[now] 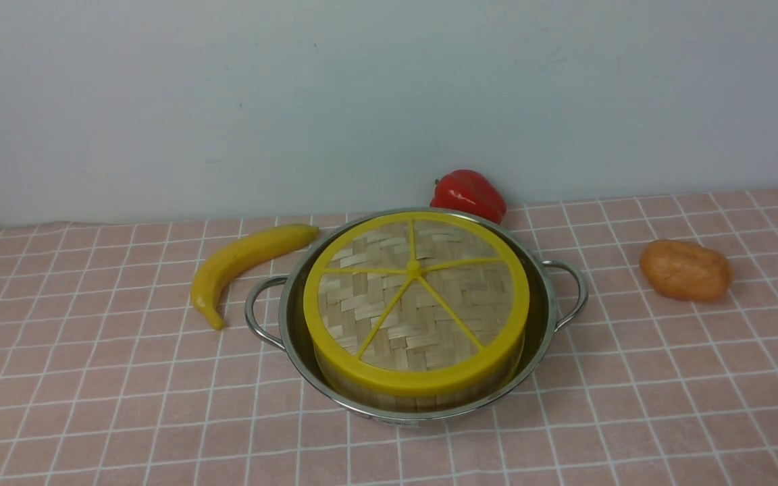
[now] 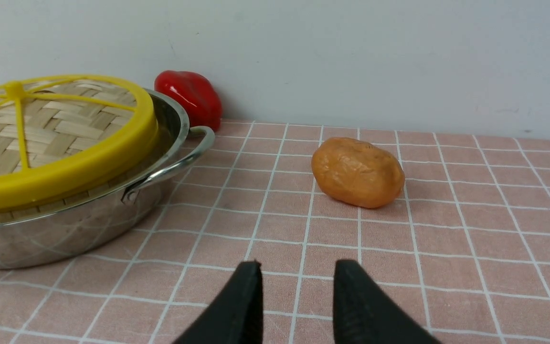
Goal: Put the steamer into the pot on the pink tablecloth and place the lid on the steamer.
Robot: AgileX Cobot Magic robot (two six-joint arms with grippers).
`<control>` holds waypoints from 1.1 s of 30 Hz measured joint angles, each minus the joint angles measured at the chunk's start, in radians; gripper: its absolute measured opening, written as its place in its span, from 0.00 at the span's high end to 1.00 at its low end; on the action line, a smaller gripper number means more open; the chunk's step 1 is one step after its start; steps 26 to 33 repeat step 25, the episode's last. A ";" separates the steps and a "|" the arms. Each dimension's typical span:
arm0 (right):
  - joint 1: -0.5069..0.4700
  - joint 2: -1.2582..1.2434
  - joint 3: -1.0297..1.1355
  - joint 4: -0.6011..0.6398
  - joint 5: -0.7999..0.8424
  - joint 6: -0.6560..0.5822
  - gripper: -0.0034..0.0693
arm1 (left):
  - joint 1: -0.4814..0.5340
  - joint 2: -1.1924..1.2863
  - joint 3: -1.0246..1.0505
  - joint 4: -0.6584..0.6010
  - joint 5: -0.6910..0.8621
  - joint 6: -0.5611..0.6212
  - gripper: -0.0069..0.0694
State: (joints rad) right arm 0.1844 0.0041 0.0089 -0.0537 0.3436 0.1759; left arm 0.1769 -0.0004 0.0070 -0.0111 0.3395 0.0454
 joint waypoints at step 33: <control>0.000 0.000 0.000 0.000 0.000 0.025 0.62 | 0.000 0.000 0.000 0.000 0.000 0.000 0.59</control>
